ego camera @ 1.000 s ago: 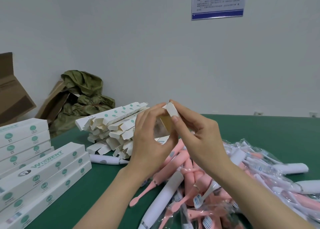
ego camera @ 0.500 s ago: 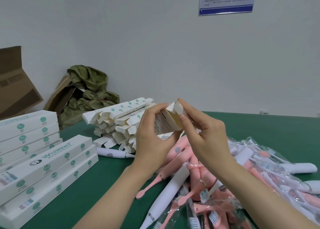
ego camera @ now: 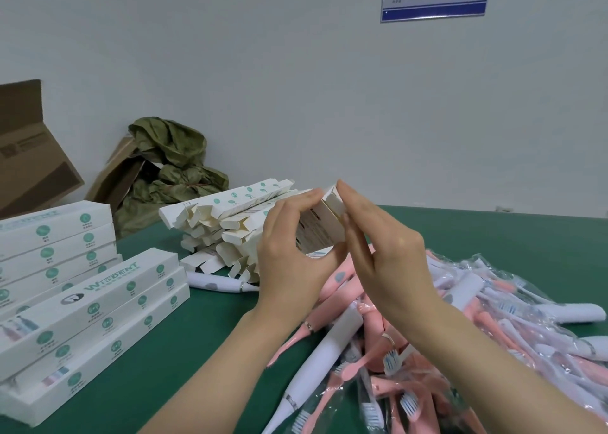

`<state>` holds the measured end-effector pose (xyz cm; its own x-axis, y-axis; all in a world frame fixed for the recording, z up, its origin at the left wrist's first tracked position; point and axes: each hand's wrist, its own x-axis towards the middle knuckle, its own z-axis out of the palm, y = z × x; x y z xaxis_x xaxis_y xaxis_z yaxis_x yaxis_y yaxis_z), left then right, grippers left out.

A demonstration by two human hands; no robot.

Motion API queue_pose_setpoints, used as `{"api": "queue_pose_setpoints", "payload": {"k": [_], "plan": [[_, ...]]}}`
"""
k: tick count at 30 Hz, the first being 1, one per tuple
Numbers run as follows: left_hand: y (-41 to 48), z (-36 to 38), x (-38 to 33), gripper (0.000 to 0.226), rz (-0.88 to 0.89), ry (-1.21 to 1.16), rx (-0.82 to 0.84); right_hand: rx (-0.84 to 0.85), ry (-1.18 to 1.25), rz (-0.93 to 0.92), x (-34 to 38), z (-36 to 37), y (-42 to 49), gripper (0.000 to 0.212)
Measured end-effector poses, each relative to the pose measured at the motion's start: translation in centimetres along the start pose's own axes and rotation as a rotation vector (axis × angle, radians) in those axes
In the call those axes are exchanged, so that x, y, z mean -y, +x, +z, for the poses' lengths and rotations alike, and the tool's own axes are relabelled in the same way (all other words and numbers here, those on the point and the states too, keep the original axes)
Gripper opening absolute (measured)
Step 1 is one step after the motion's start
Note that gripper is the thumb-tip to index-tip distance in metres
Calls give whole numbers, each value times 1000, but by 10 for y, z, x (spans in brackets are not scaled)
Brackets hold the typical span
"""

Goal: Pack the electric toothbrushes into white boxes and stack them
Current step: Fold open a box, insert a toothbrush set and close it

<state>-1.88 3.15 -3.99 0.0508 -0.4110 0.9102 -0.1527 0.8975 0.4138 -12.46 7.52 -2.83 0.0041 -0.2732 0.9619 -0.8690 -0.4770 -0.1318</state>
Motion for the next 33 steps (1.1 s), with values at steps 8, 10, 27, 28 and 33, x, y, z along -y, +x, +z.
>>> {"api": "queue_pose_setpoints", "payload": {"k": [8,10,27,28,33], "plan": [[0,-1,-6,49,76,28,-52,0,-68,-105,0,1,-4,38],[0,-2,-6,48,102,33,-75,41,-64,-138,2,5,-6,41],[34,-34,-3,42,-49,-399,-435,309,179,769,-24,-15,14,17],[37,-36,-2,35,-87,-434,-469,386,189,864,-28,-12,12,22],[41,-38,16,22,-375,-641,-490,435,1014,1491,-31,-8,9,32]]}}
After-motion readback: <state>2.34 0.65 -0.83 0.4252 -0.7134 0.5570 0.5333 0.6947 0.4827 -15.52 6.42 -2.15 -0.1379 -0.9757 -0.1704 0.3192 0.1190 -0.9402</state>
